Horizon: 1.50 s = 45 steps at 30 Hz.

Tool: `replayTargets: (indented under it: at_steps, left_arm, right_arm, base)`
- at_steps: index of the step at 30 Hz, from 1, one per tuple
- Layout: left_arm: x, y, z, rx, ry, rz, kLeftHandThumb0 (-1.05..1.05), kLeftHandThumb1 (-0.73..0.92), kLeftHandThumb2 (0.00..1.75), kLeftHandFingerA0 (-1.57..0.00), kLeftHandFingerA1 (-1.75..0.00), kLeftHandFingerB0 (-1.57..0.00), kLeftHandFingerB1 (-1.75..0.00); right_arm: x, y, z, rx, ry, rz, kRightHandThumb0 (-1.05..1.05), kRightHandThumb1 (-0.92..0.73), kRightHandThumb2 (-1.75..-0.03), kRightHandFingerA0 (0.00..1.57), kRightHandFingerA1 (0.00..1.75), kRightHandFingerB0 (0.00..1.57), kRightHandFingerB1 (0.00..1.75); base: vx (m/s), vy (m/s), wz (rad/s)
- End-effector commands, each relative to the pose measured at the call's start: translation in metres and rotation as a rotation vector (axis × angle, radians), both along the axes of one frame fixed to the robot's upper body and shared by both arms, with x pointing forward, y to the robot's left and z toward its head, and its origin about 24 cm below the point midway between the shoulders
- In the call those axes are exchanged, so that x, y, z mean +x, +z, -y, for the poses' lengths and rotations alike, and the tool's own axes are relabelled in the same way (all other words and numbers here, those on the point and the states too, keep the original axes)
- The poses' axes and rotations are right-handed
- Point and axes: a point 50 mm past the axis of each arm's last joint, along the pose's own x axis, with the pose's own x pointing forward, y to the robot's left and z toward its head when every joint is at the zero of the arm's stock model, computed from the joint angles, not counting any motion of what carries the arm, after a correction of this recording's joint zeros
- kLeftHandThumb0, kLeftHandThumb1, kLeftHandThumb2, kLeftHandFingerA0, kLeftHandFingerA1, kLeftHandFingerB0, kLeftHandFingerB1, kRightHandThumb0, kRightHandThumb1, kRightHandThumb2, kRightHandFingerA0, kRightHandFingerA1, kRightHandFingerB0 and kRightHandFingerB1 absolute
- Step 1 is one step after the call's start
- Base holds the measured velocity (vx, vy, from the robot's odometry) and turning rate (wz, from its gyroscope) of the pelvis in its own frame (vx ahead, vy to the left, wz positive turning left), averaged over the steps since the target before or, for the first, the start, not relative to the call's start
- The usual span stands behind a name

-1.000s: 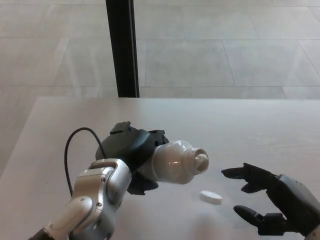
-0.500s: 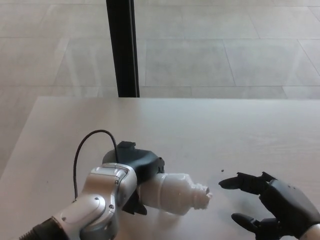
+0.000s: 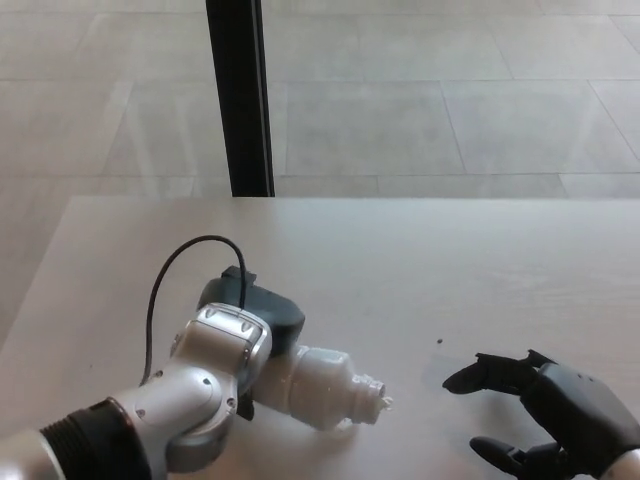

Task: The robot uses its left hand to to lift the bottle kept on the middle of the desk and tilts it towards its right hand. It then uses its right hand to rotate its cap to open it and places the bottle and cap back on the desk

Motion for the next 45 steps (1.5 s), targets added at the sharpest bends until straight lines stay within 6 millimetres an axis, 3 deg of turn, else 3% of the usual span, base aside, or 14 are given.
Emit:
replayTargets:
  at_steps: [1, 9, 10, 16, 20, 21, 25, 27, 29, 30, 32, 35, 39, 45]
  left_arm:
    - [-0.026, -0.048, -0.069, 0.296, 0.285, -0.199, -0.59, 0.76, 0.62, -0.74, -0.97, -0.5, -0.64]
    - [-0.04, -0.064, -0.082, -0.31, 0.585, -0.005, -0.44, 0.7, 0.61, -0.74, -0.88, -0.67, -0.67]
    - [-0.044, -0.069, -0.09, -0.621, 0.859, 0.023, -0.51, 0.8, 0.7, -0.87, -1.72, -0.74, -1.39]
    - [-0.057, -0.083, -0.105, -0.855, 1.266, 0.037, -0.46, 0.8, 0.63, -0.98, -1.75, -0.51, -1.56]
    - [-0.058, -0.082, -0.109, -0.795, 1.313, 0.028, -0.49, 0.82, 0.63, -0.91, -1.75, -0.44, -1.46]
    - [-0.058, -0.082, -0.109, -0.759, 1.293, 0.021, -0.51, 0.79, 0.65, -0.77, -1.74, -0.46, -1.17]
    - [-0.057, -0.083, -0.109, -0.701, 1.248, 0.003, -0.48, 0.83, 0.63, -0.82, -1.75, -0.47, -1.42]
    - [-0.057, -0.086, -0.108, -0.525, 1.116, -0.062, -0.51, 0.66, 1.07, -0.91, -1.21, -0.48, -0.82]
    - [-0.053, -0.086, -0.109, -0.37, 0.997, -0.123, -0.49, 0.89, 0.71, -0.73, -1.46, -0.27, -0.71]
    - [-0.054, -0.088, -0.11, -0.233, 0.87, -0.136, -0.41, 0.64, 1.11, -0.58, -0.81, -0.14, -0.56]
    - [-0.057, -0.09, -0.113, -0.138, 0.761, -0.119, -0.48, 0.81, 0.64, -0.53, -0.7, -0.24, -0.46]
    - [-0.057, -0.091, -0.117, -0.087, 0.717, -0.116, -0.54, 0.73, 0.6, -0.35, -0.58, -0.24, -0.4]
    - [-0.048, -0.082, -0.12, 0.076, 0.62, -0.119, -0.67, 0.76, 0.63, -0.58, -0.6, -0.46, -0.45]
    - [-0.046, -0.079, -0.114, 0.116, 0.565, -0.127, -0.72, 0.73, 0.62, -0.26, -0.59, -0.23, -0.43]
  right_arm:
    - [-0.002, -0.007, 0.03, -0.105, -0.109, -0.011, -0.43, -0.52, -0.86, 0.25, 0.7, 0.56, 0.64]
    - [-0.007, -0.01, 0.031, -0.038, -0.14, -0.004, -0.42, -0.53, -0.86, 0.29, 0.73, 0.56, 0.63]
    - [-0.008, -0.01, 0.032, -0.021, -0.146, -0.005, -0.35, -0.68, -0.59, 0.25, 0.87, 0.63, 0.5]
    - [-0.009, -0.009, 0.034, -0.01, -0.163, -0.01, -0.34, -0.67, -0.59, 0.26, 0.88, 0.64, 0.49]
    - [-0.008, -0.009, 0.034, -0.01, -0.171, -0.011, -0.34, -0.67, -0.59, 0.27, 0.87, 0.65, 0.49]
    - [-0.007, -0.01, 0.033, -0.015, -0.166, -0.006, -0.34, -0.67, -0.59, 0.26, 0.9, 0.65, 0.5]
    - [-0.007, -0.01, 0.031, -0.005, -0.161, -0.004, -0.34, -0.67, -0.59, 0.27, 0.88, 0.66, 0.5]
    - [-0.007, -0.011, 0.03, 0.007, -0.162, -0.002, -0.34, -0.67, -0.58, 0.27, 0.89, 0.67, 0.51]
    - [-0.006, -0.01, 0.029, 0.014, -0.165, 0.004, -0.34, -0.67, -0.58, 0.27, 0.89, 0.67, 0.51]
    - [-0.007, -0.01, 0.029, 0.008, -0.164, 0.008, -0.33, -0.67, -0.58, 0.27, 0.89, 0.67, 0.51]
    - [-0.007, -0.01, 0.031, -0.002, -0.165, 0.007, -0.33, -0.67, -0.58, 0.27, 0.89, 0.67, 0.49]
    - [-0.008, -0.008, 0.033, -0.013, -0.168, 0.007, -0.32, -0.67, -0.58, 0.26, 0.89, 0.67, 0.49]
    - [-0.006, -0.008, 0.034, -0.011, -0.171, 0.013, -0.32, -0.67, -0.58, 0.26, 0.92, 0.66, 0.48]
    - [-0.005, -0.007, 0.032, -0.011, -0.162, 0.029, -0.34, -0.68, -0.58, 0.25, 0.94, 0.67, 0.51]
  base:
    - [0.0, 0.0, 0.0]
    - [0.0, 0.0, 0.0]
    - [0.0, 0.0, 0.0]
    - [0.0, 0.0, 0.0]
    - [0.0, 0.0, 0.0]
    - [0.0, 0.0, 0.0]
    - [0.0, 0.0, 0.0]
    - [0.0, 0.0, 0.0]
    - [0.0, 0.0, 0.0]
    - [0.0, 0.0, 0.0]
    - [0.0, 0.0, 0.0]
    - [0.0, 0.0, 0.0]
    - [0.0, 0.0, 0.0]
    - [0.0, 0.0, 0.0]
